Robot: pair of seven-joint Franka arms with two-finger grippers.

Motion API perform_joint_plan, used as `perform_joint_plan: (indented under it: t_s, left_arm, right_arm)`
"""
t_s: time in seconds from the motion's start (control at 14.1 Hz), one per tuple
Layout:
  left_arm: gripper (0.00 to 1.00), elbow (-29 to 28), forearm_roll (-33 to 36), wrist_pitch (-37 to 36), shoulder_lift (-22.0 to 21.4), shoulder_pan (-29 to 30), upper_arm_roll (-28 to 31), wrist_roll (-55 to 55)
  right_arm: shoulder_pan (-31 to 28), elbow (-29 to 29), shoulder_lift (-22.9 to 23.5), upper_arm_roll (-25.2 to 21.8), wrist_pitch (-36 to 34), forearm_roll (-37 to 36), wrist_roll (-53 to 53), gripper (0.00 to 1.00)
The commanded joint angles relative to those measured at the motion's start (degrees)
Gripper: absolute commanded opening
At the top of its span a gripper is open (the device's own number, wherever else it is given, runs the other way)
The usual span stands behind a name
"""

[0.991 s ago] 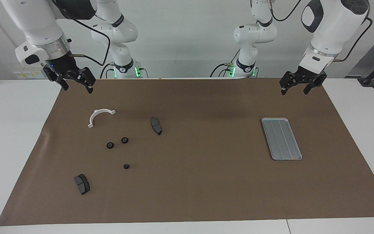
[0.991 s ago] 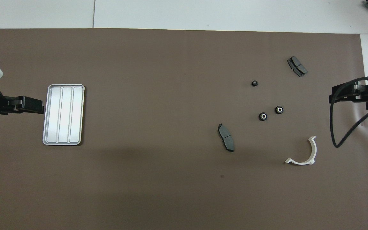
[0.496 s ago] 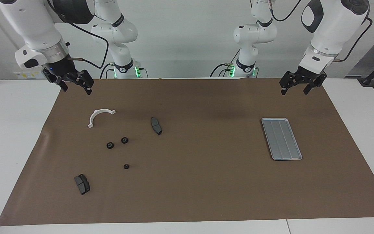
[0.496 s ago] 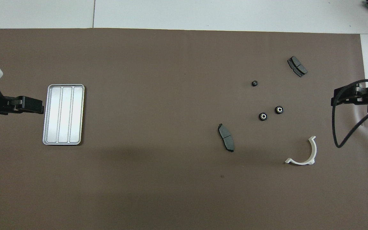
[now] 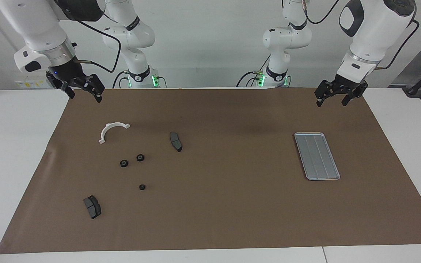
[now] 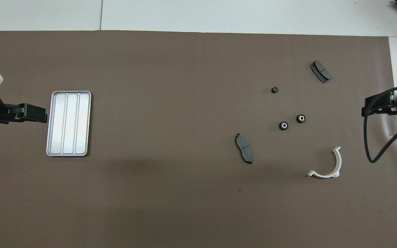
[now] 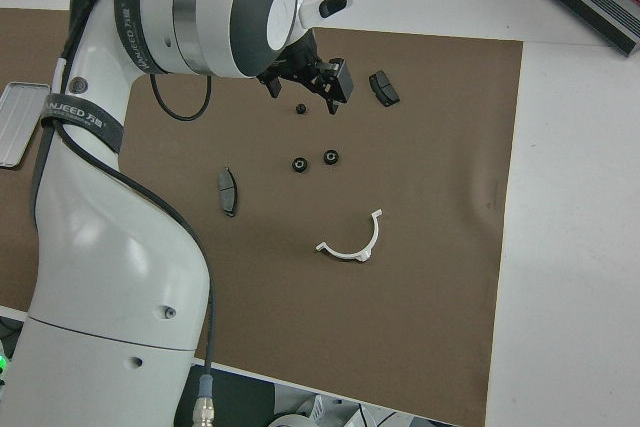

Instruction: Place bearing gear from tray to pile

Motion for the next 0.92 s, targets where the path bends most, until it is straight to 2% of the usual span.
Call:
perform_joint_plan:
  t_s: [0.0, 0.35, 0.85]
  left_arm:
    - [1.0, -1.7, -0.7, 0.7, -1.5, 0.1, 0.1, 0.1]
    - [1.0, -1.7, -0.7, 0.7, -1.5, 0.1, 0.1, 0.1]
    - [1.0, -1.7, -0.7, 0.7, -1.5, 0.1, 0.1, 0.1]
  right_arm:
    - [-0.4, 0.5, 0.3, 0.1, 0.1, -0.1, -1.8, 1.0]
    - [-0.3, 0.2, 0.3, 0.2, 2.2, -1.6, -1.8, 1.0]
    - [-0.3, 0.2, -0.3, 0.3, 1.5, -0.7, -1.3, 1.0]
